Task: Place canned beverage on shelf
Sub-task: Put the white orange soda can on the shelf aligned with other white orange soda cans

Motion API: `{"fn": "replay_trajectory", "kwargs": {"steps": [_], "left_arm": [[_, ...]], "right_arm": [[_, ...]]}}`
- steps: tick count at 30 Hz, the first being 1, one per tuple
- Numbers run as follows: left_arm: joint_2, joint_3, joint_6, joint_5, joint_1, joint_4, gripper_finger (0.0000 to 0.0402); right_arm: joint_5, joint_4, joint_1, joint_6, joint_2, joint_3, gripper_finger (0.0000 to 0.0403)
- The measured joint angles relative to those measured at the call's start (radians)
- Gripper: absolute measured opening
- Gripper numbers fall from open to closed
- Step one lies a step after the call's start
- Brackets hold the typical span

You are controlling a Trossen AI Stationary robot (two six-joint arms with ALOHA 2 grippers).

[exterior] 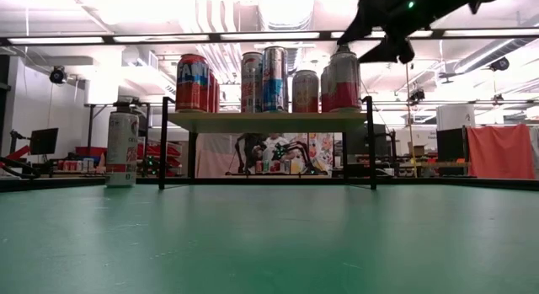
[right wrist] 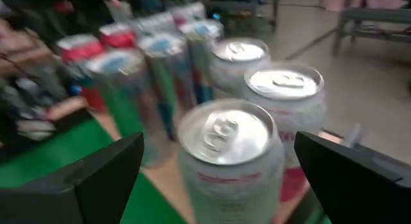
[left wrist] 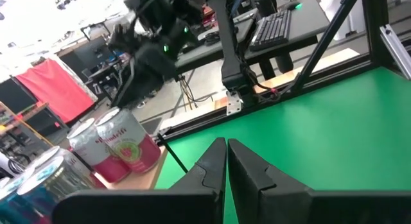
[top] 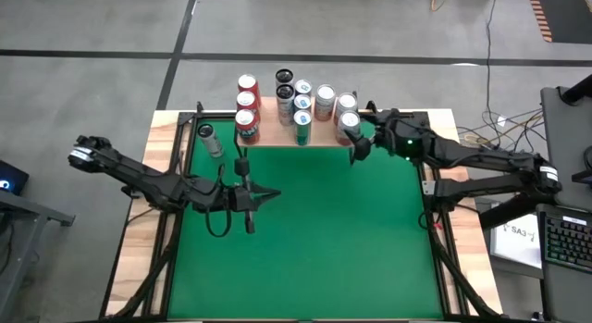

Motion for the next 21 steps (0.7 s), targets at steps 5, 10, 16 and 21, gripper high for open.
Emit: {"fn": "replay_trajectory", "kwargs": {"steps": [5, 10, 16, 21], "left_arm": [[0.016, 0.000, -0.009, 0.000, 0.000, -0.001, 0.0000], [0.026, 0.000, -0.006, 0.000, 0.000, -0.001, 0.0000], [0.022, 0.000, 0.002, 0.000, 0.000, -0.021, 0.0000], [0.014, 0.000, 0.003, 0.000, 0.000, -0.083, 0.0000]], "right_arm": [[-0.093, 0.032, 0.015, 0.055, -0.060, 0.000, 0.0392], [-0.105, 0.030, 0.059, 0.056, -0.036, 0.034, 0.0374], [-0.079, -0.148, 0.071, 0.034, 0.074, 0.221, 0.0295], [0.054, -0.562, 0.055, 0.106, 0.206, 0.478, 0.0194]]}}
